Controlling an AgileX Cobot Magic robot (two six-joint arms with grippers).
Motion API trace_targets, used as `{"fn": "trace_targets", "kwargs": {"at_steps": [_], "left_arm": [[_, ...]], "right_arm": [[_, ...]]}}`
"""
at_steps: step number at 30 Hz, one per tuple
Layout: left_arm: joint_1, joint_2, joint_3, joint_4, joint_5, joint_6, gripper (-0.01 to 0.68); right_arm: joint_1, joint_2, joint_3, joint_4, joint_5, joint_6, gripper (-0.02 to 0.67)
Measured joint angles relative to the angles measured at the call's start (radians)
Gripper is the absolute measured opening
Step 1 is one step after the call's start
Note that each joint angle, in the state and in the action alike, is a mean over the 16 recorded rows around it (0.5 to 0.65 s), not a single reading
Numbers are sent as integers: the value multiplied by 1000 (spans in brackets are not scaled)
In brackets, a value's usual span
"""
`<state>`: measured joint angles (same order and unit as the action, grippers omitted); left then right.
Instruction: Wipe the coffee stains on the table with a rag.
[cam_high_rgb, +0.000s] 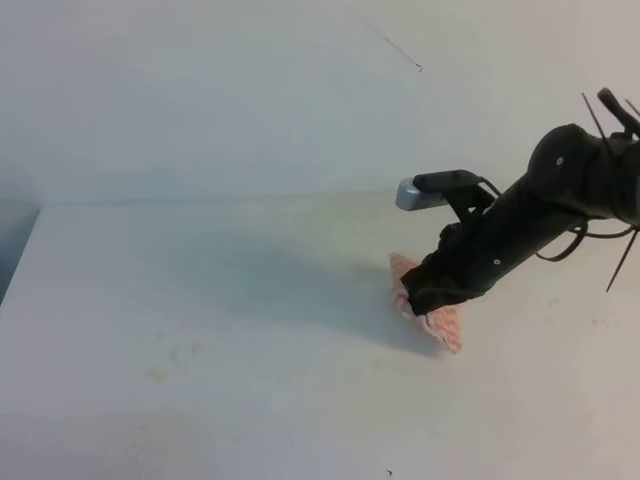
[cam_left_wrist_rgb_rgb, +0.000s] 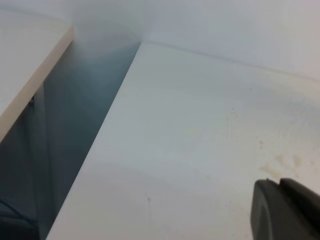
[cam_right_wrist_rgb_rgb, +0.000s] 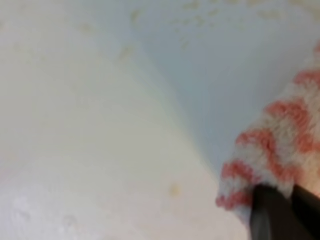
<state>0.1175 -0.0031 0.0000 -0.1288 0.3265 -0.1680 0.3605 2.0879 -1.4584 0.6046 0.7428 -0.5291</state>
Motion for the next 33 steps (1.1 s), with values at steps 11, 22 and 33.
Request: {"fn": "trace_targets", "kwargs": {"at_steps": [11,22,33], "left_arm": [[0,2,0,0,0,0,-1],[0,3,0,0,0,0,-1],[0,2,0,0,0,0,-1]], "right_arm": [[-2,-114,95,-74,37,-79,84],[-2,-120,126,91,74,-188,257],[-1,-179,109,162,20,-253,84]]}}
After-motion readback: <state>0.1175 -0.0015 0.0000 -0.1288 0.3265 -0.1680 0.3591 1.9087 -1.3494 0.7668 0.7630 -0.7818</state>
